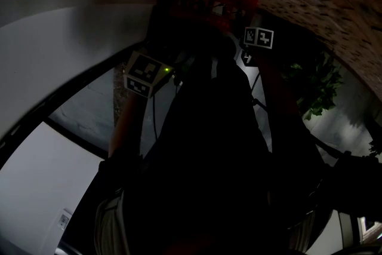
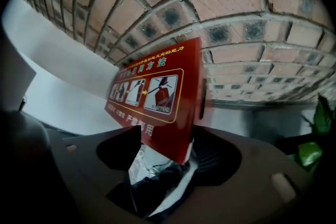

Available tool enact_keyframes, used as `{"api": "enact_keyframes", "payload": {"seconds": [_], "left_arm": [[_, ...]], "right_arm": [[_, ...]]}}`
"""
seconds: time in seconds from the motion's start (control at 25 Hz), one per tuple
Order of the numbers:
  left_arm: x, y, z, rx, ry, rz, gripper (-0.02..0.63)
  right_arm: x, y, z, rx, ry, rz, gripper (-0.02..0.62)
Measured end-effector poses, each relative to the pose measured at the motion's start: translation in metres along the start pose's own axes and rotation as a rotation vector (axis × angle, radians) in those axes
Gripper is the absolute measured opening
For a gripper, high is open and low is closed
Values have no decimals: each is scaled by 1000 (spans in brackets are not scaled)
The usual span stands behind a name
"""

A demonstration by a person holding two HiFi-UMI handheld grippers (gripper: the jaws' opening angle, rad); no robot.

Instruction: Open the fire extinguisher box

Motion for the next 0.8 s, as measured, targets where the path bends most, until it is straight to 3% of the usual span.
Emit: {"api": "enact_keyframes", "payload": {"seconds": [0.08, 0.8], "left_arm": [[0, 2, 4, 8, 0, -1, -3], [-6, 6, 8, 13, 19, 5, -3]], "right_arm": [[1, -3, 0, 43, -13, -27, 267], [-2, -13, 2, -11, 13, -19, 238]]}}
Point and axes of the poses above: the fingertips, and each gripper's own axes: y forward along the fingers, z to its right, x out of its underside, the point moved 7 cm from there along -y, backward along the fingers, and after that the axes turned 15 degrees about -y, right-handed, at the moved point
